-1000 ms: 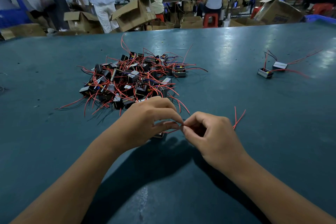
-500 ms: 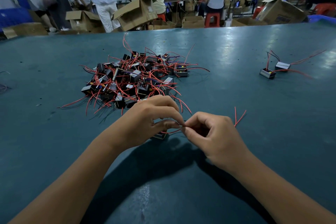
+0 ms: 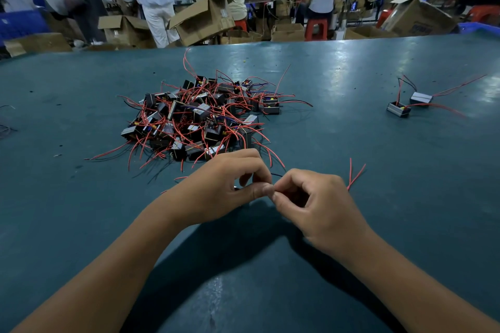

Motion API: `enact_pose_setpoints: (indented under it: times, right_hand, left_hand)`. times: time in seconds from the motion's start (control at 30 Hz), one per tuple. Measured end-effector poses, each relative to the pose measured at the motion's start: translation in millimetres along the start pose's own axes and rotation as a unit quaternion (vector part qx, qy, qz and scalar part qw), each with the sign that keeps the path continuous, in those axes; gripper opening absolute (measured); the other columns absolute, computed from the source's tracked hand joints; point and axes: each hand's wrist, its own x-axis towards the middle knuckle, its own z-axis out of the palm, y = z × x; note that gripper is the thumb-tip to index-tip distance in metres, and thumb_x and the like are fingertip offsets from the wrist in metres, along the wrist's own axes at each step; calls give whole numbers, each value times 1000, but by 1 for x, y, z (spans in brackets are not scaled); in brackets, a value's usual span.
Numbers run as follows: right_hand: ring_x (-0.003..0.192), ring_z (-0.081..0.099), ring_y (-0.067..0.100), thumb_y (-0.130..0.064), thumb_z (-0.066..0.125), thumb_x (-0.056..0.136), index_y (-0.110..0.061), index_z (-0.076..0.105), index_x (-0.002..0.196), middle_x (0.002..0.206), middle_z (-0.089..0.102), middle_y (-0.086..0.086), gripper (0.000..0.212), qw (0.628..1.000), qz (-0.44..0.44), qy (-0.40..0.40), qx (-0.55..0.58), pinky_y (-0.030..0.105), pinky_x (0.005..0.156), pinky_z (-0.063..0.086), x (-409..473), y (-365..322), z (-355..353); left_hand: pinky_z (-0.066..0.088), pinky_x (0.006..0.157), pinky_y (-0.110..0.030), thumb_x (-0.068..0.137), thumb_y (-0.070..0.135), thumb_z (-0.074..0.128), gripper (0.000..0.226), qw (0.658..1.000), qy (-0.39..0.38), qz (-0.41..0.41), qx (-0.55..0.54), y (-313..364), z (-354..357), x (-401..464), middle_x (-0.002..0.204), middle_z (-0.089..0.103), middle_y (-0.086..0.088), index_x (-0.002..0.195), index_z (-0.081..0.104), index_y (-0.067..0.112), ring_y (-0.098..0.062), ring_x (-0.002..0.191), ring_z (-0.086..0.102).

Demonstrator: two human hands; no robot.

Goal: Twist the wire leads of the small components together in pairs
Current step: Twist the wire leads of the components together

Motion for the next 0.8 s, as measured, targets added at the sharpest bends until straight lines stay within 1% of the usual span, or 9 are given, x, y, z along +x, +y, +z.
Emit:
enact_pose_setpoints:
  times: [0.07,0.13,0.2,0.3,0.43,0.5,0.6,0.7,0.8]
  right_hand:
    - [55,51,3,-10,73,83,-14,72,79,59,57,-12,6,1000,-4,4,-10,10,54,35,0,-1,0]
    - [55,50,3,-11,73,83,-15,72,78,58,55,-13,6,1000,-5,12,-23,9,54,33,0,-1,1]
    - [55,50,3,-12,73,83,-15,71,77,58,55,-14,7,999,-1,18,-30,9,54,33,0,-1,1]
    - [54,50,3,-11,73,82,-18,68,74,55,52,-16,12,999,6,26,-23,9,53,33,-1,-1,1]
    - [50,49,4,-11,74,83,-17,66,71,51,51,-17,15,999,22,36,-8,9,51,32,0,-1,1]
    - [49,49,4,-12,74,82,-16,67,71,49,51,-18,14,999,31,37,-3,10,51,32,0,-1,1]
    - [49,51,2,-11,73,81,-17,68,71,49,52,-18,13,998,38,40,-5,9,51,33,0,-1,2]
    - [48,49,3,-10,73,80,-19,66,70,49,52,-17,15,998,41,48,-10,10,51,33,0,-1,4]
    - [48,46,5,-11,72,79,-26,62,68,50,53,-15,22,997,45,53,-17,13,50,34,0,0,6]
  left_hand:
    - [37,68,-15,95,18,67,11,1000,-7,-16,-11,2,0,0,84,55,5,87,66,10,-11,74,50]
    - [36,66,-13,95,23,65,13,999,-10,-43,-28,3,2,-1,83,54,8,88,65,12,-10,73,51]
    - [36,64,-11,95,22,66,12,996,-7,-71,-56,4,4,0,81,55,10,88,65,12,-5,70,51]
    - [37,61,-7,95,19,67,12,990,-1,-102,-98,5,7,0,75,57,15,85,64,14,3,64,52]
    - [36,57,-5,95,21,67,14,985,9,-119,-128,7,9,1,70,56,23,83,63,14,6,58,50]
    - [35,59,-8,96,21,66,14,990,16,-110,-89,9,9,1,74,55,20,83,62,16,2,62,49]
    - [34,63,-14,97,19,63,13,996,18,-87,-8,13,9,2,81,52,9,85,61,15,-9,73,49]
    - [34,68,-18,98,15,58,12,996,11,-61,65,20,11,2,86,46,12,87,55,16,-7,77,45]
    - [35,70,-25,100,19,49,11,987,7,-39,156,27,14,1,90,39,12,89,46,20,-6,78,35]
